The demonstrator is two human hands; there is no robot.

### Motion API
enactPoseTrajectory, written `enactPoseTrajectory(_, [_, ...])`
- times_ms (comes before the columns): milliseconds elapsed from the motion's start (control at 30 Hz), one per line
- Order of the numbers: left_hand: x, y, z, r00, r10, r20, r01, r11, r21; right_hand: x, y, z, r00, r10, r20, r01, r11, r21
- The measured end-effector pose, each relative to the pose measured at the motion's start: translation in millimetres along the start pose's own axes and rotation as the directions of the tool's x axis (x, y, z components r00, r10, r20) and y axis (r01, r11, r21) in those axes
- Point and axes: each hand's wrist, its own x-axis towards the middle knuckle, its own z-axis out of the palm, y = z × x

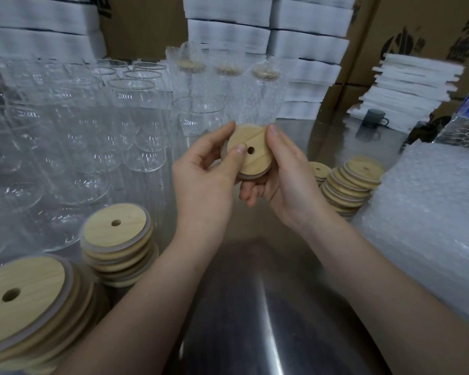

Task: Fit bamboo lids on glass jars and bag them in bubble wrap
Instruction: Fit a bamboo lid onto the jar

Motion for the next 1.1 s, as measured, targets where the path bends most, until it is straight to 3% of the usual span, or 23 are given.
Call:
enactPoseTrajectory(200, [2.2, 3.4, -4.2, 0.997, -0.006, -0.077, 0.006, 1.000, 0.003, -3.0, 2.6, 2.8, 0.998, -0.023, 0.059, 0.027, 0.997, -0.067])
enactPoseTrajectory(400, [1.0, 2.6, -3.6, 0.991, 0.086, -0.103, -0.077, 0.993, 0.092, -7.0, 2.2, 8.7, 0.994, -0.006, 0.110, 0.016, 0.996, -0.087])
enactPoseTrajectory(600, [-2.3, 2.5, -1.2, 0.992, 0.125, 0.006, -0.122, 0.963, 0.239, -3.9, 1.8, 9.1, 0.991, 0.102, 0.082, -0.108, 0.992, 0.070])
enactPoseTrajectory(767, [-1.5, -4.3, -1.3, 0.987, 0.119, 0.108, -0.148, 0.935, 0.323, 1.7, 1.7, 2.3, 0.986, 0.155, 0.055, -0.160, 0.982, 0.102])
enactPoseTrajectory(1100, [0.8, -4.1, 0.6, 0.974, 0.082, 0.212, -0.131, 0.965, 0.227, 8.5, 2.4, -13.0, 0.979, 0.190, 0.070, -0.195, 0.978, 0.077])
